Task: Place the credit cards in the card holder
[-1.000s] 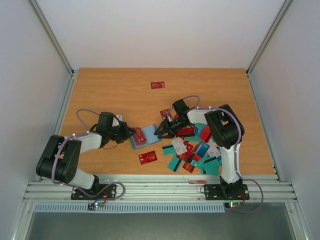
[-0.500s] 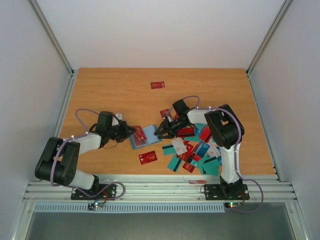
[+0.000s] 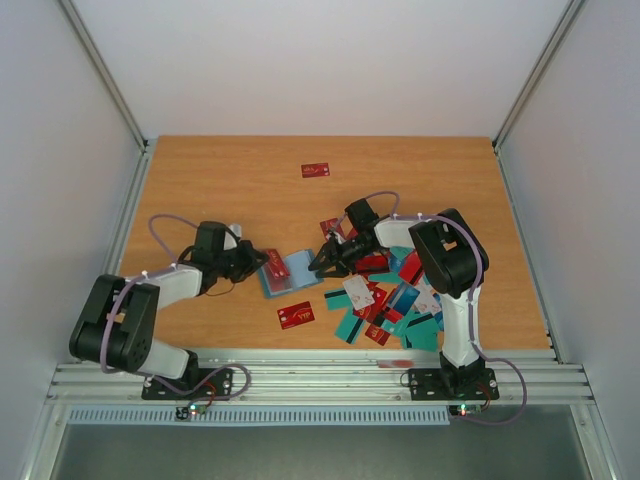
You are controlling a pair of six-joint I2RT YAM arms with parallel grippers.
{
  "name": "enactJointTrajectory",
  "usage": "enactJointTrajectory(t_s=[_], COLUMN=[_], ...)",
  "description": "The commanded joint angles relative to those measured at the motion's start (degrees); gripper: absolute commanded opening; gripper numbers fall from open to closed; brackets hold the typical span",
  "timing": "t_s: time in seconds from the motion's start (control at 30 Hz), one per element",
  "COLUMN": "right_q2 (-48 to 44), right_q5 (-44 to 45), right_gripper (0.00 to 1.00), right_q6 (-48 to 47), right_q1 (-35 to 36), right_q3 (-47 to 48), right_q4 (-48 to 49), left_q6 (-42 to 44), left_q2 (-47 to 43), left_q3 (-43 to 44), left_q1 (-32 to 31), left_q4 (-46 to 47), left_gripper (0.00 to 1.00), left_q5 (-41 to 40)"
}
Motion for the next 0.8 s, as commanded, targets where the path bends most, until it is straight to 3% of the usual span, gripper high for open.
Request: enactJointTrajectory(t_s=[0.0,0.77], right_q2=[2.56,3.39], right_q5=[2.63,1.92], right_gripper=[0.35,0.35], right_q6=[1.02,1.06], right_q1=[0.88,0.88], right_q3=[-2.32,-2.14], right_q4=[-5.27,-5.06], left_q6=[-0.02,-0.88], left_q2=[3.1,5.65], left_q3=[0.87,-1.47], left_q1=[0.38,0.42], left_q4=[4.9,13.73], left_gripper=[0.0,0.0], left_q5=[-0.41,3.71])
